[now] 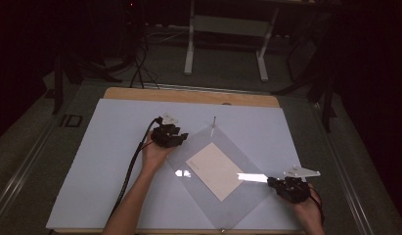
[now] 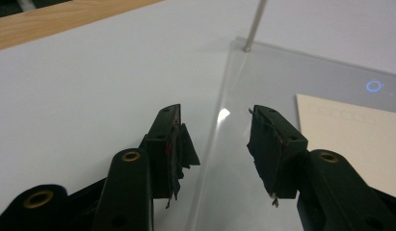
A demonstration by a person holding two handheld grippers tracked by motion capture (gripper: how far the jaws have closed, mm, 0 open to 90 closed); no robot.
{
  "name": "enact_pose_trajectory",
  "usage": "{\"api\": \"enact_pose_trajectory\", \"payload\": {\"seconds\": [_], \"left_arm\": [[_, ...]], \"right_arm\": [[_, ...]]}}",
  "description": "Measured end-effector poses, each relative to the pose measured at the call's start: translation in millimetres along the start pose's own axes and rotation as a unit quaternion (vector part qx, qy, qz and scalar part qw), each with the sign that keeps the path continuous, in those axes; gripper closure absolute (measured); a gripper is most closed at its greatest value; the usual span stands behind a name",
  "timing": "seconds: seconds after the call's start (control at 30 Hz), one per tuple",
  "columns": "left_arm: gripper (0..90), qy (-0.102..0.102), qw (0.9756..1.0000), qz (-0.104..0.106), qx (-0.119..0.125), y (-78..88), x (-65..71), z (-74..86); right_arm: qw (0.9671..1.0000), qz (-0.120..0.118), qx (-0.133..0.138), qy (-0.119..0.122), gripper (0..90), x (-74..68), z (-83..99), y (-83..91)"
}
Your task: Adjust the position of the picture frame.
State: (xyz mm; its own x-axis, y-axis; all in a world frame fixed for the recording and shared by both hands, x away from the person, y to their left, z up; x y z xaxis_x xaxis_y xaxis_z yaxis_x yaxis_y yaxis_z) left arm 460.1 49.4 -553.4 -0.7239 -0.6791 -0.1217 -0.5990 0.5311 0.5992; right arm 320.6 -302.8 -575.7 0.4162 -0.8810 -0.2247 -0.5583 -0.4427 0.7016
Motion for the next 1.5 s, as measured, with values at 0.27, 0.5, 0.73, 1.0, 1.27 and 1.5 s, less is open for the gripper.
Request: {"api": "enact_pose_trajectory", "payload": {"seconds": [0.27,0.5,0.73,1.0,1.27,1.5], "left_arm": [[54.9,-0.009,0.9999,0.012,-0.003,-29.0,7.2,-12.6],[55.7,0.002,1.0,0.005,0.008,-54.6,4.2,-27.9],[56.3,0.0,0.9999,-0.006,0.009,-78.1,5.7,-48.8],[55.6,-0.012,0.9997,-0.012,0.016,-94.7,1.7,-68.6],[60.3,0.01,0.9997,-0.016,0.014,-115.1,-2.0,-68.1],[68.4,-0.016,0.9993,0.009,-0.032,-133.2,11.8,-69.9]], "right_arm": [[0.9994,0.013,0.024,-0.019,84.9,14.6,-22.6,-8.6],[0.9992,0.009,0.027,-0.03,84.5,17.0,-17.6,-13.0],[0.9988,-0.005,0.03,-0.038,83.8,18.1,-17.4,-13.4],[0.9986,-0.01,0.033,-0.04,83.5,18.1,-17.1,-13.3],[0.9981,-0.017,0.036,-0.048,83.0,18.4,-16.9,-13.4],[0.9977,-0.018,0.038,-0.052,82.8,18.4,-16.9,-13.3]]}}
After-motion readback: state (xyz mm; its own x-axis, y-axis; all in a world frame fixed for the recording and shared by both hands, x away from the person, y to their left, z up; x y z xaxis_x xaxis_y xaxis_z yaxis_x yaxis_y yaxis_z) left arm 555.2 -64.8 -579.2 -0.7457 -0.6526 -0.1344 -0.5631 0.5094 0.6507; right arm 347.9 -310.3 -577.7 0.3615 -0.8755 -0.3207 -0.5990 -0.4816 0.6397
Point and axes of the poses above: each handheld gripper's, and its own axes: y roughly backward along the jaws, z roughly out of its underside, x roughly to its right, the point moved 8 cm from there along -y, roughly forward along the jaws, and after that the axes turned 15 degrees about -y, right-handed, at the moved point
